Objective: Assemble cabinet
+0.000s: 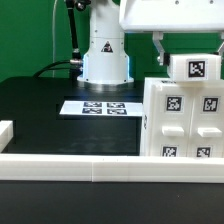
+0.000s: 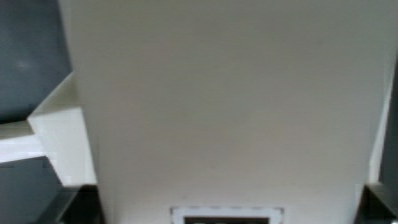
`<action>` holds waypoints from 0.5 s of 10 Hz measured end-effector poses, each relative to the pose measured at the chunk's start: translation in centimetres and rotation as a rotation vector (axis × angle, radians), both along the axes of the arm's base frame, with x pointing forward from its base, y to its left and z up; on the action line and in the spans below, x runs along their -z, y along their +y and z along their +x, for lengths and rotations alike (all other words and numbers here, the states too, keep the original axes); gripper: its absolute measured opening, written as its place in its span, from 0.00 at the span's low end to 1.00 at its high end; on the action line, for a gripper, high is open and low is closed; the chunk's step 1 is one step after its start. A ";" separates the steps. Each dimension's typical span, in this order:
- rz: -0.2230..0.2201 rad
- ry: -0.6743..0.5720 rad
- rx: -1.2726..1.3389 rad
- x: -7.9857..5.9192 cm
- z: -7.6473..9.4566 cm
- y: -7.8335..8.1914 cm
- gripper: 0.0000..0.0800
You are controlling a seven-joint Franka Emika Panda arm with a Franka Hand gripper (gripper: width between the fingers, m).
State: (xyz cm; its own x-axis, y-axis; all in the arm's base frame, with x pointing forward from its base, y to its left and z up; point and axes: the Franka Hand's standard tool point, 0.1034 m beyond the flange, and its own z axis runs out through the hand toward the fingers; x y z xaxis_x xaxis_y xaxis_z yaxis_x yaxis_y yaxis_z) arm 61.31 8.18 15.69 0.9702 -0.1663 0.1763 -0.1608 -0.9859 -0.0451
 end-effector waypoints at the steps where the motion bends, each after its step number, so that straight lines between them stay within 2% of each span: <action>1: 0.001 0.000 0.004 0.0 0.0 0.0 0.70; 4: 0.010 0.001 0.039 0.0 0.0 0.0 0.70; 5: 0.038 0.004 0.152 0.0 0.0 0.2 0.70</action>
Offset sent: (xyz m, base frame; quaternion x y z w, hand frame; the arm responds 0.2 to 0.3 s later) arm 0.0000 0.0000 0.0000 0.0000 0.0000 0.0000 1.0000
